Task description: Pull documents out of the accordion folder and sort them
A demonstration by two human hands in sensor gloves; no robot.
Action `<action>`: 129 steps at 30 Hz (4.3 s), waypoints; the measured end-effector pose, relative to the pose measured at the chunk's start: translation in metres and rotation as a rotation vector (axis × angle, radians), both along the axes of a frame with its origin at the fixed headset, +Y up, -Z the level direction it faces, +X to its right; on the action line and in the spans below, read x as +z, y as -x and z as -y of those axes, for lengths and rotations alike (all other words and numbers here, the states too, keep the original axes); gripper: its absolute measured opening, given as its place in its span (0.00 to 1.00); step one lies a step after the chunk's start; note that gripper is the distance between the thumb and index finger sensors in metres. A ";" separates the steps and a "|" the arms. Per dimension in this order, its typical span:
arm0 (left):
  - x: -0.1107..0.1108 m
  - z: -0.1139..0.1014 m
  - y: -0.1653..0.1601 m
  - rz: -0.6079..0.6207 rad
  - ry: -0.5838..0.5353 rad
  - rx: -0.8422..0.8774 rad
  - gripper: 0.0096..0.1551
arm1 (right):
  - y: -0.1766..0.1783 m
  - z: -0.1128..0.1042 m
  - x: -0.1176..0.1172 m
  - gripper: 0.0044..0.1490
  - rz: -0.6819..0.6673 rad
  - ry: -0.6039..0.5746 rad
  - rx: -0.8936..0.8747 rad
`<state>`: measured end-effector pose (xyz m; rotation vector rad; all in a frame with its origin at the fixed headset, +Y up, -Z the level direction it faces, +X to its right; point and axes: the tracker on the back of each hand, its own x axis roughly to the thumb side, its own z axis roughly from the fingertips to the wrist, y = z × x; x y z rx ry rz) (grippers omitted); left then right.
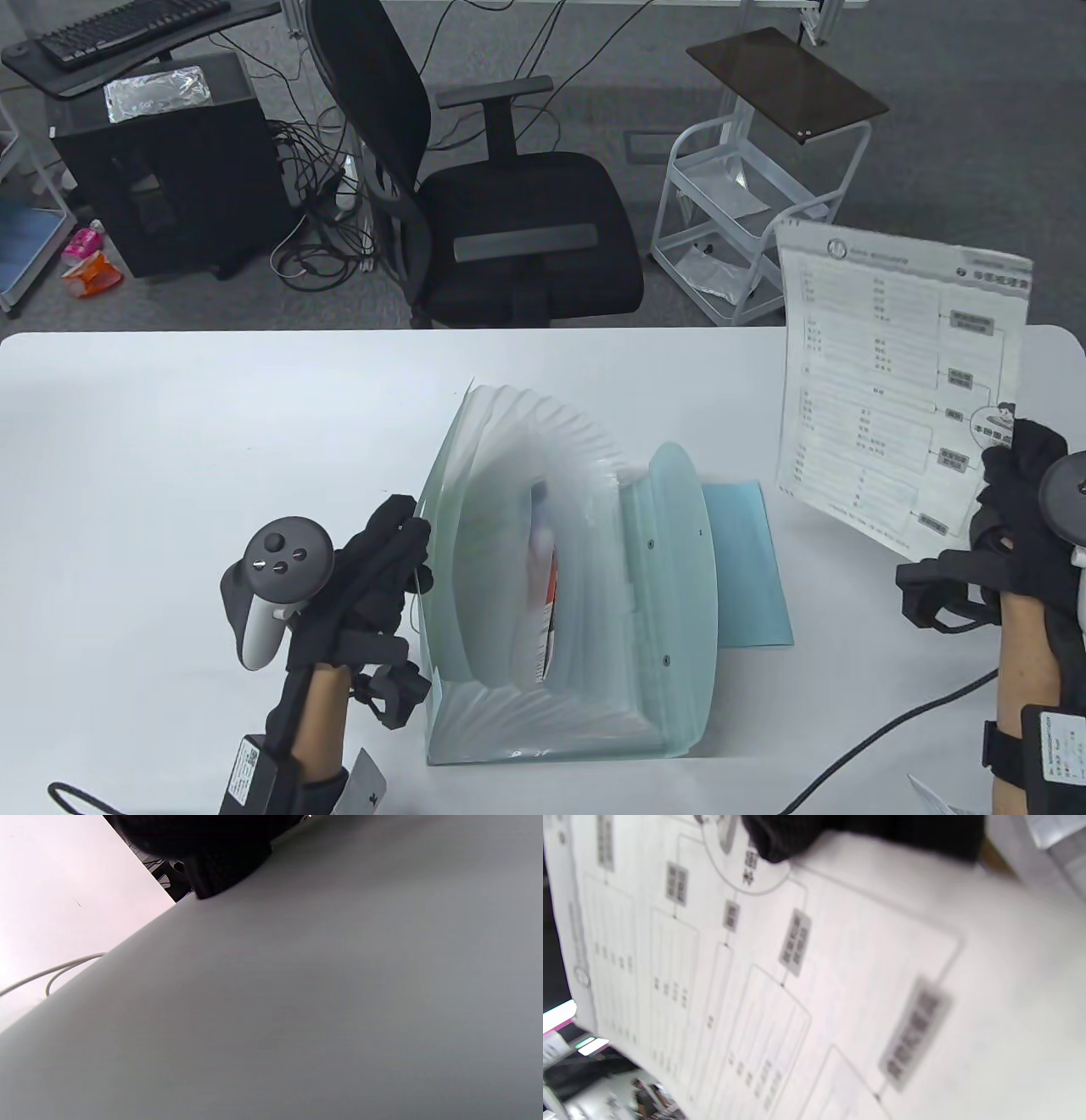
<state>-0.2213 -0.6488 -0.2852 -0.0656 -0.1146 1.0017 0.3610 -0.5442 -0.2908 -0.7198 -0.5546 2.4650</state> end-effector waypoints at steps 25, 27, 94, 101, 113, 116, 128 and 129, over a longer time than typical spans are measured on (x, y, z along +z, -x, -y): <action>0.000 -0.001 0.003 -0.003 0.004 -0.003 0.43 | -0.044 0.159 -0.053 0.25 0.100 0.584 0.119; 0.000 -0.001 0.003 -0.005 0.004 -0.003 0.43 | -0.047 0.166 -0.054 0.26 0.112 0.597 0.098; 0.000 0.003 0.001 0.030 0.001 0.059 0.43 | 0.360 0.048 -0.026 0.27 -0.981 0.704 0.360; 0.001 0.003 0.002 0.012 -0.004 0.047 0.43 | 0.370 0.062 -0.041 0.28 -0.839 0.774 0.542; 0.001 0.003 0.002 0.001 -0.011 0.030 0.42 | 0.364 0.087 -0.070 0.30 -0.795 0.984 0.425; 0.001 0.003 0.002 0.005 -0.010 0.034 0.42 | 0.365 0.091 -0.072 0.30 -0.832 1.005 0.383; 0.000 0.005 -0.001 0.022 -0.008 0.030 0.43 | 0.381 0.088 -0.069 0.29 -0.968 0.961 0.327; 0.000 0.005 -0.001 0.021 -0.008 0.031 0.43 | 0.382 0.089 -0.069 0.29 -0.988 0.956 0.319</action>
